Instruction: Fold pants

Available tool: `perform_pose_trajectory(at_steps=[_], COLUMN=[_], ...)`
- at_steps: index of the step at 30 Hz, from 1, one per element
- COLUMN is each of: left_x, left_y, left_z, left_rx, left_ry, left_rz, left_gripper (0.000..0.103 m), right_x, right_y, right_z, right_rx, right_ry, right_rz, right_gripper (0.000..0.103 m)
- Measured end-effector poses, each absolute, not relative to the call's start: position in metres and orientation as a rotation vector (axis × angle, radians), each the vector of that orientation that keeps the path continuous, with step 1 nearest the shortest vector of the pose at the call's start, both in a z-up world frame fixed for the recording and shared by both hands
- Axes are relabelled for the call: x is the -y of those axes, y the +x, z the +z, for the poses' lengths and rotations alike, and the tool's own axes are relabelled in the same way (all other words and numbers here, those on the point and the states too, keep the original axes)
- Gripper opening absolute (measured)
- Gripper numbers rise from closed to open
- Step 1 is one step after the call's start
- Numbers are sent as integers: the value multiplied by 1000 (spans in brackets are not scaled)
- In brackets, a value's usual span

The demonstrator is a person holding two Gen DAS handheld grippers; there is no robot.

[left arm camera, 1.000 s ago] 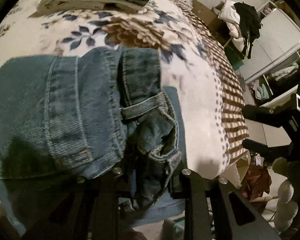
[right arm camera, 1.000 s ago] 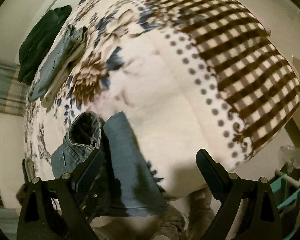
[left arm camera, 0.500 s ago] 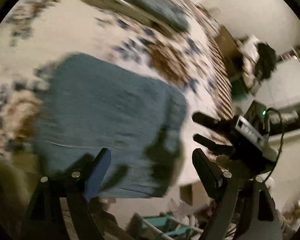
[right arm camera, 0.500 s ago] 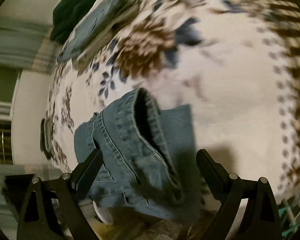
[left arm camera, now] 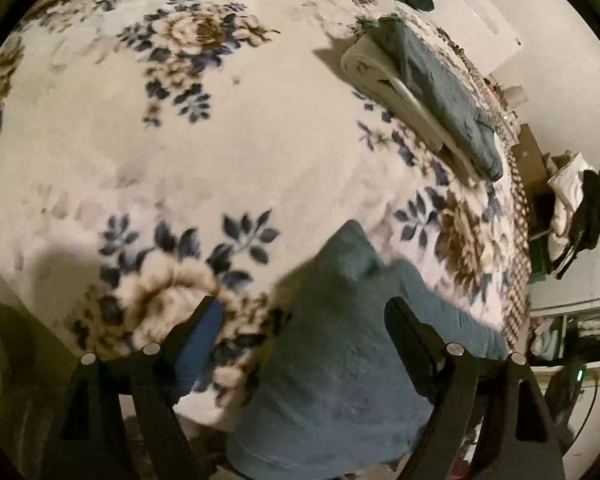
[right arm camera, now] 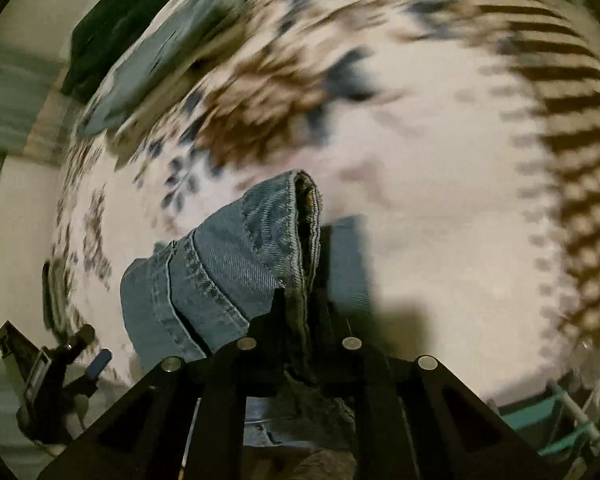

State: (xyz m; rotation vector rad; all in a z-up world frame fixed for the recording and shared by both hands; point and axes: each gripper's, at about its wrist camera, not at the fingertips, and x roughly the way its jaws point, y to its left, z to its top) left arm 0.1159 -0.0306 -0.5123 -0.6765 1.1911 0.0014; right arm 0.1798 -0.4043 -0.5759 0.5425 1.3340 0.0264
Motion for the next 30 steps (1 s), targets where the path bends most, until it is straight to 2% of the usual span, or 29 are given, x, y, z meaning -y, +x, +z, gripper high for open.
perform_pose_trajectory(at_steps=[4, 10, 12, 13, 15, 17, 18, 20, 22, 23, 24, 25, 26, 27, 28, 30], left_x=[45, 97, 110, 113, 117, 118, 119, 121, 120, 120, 119, 117, 117, 115, 113, 103], left_y=[136, 174, 185, 188, 196, 200, 201, 201, 197, 194, 193, 192, 191, 191, 193, 197], left_z=[-520, -554, -570, -575, -589, -594, -593, -589, -586, -584, -583, -579, -576, -572, -568, -564], left_rx=[-1200, -1290, -1334, -1347, -1376, -1361, -1335, -1306, -1275, -1259, -1251, -1235, -1223, -1211, -1198, -1180], left_ry=[-712, -650, -628, -631, -667, -677, -673, -648, -643, -640, -637, -626, -615, -602, -591, -602], left_rz=[-47, -164, -180, -185, -214, -242, -260, -265, -261, -260, -260, -260, -260, -259, -251, -237], left_gripper=[82, 82, 82, 82, 82, 70, 51, 44, 34, 32, 29, 24, 21, 15, 9, 7], right_x=[465, 509, 515, 518, 531, 545, 551, 556, 556, 553, 549, 542, 537, 528, 520, 506], right_y=[159, 150, 154, 157, 154, 152, 154, 164, 180, 186, 190, 194, 196, 199, 201, 206], right_z=[-566, -596, -614, -620, -615, -604, -600, -605, -629, -641, -650, -654, -653, -644, -637, -619], right_rx=[-1328, -1382, -1419, -1439, -1377, -1285, -1255, -1257, -1345, -1399, -1422, -1425, -1408, -1375, -1369, -1326], right_ry=[590, 604, 612, 612, 719, 809, 832, 863, 885, 882, 898, 907, 894, 827, 763, 666], right_rz=[-99, -157, -148, -145, -134, -104, -104, -90, -55, -67, -48, -19, 5, 5, -8, -16], right_gripper=[12, 15, 39, 46, 69, 81, 81, 82, 83, 83, 79, 69, 36, 13, 9, 7])
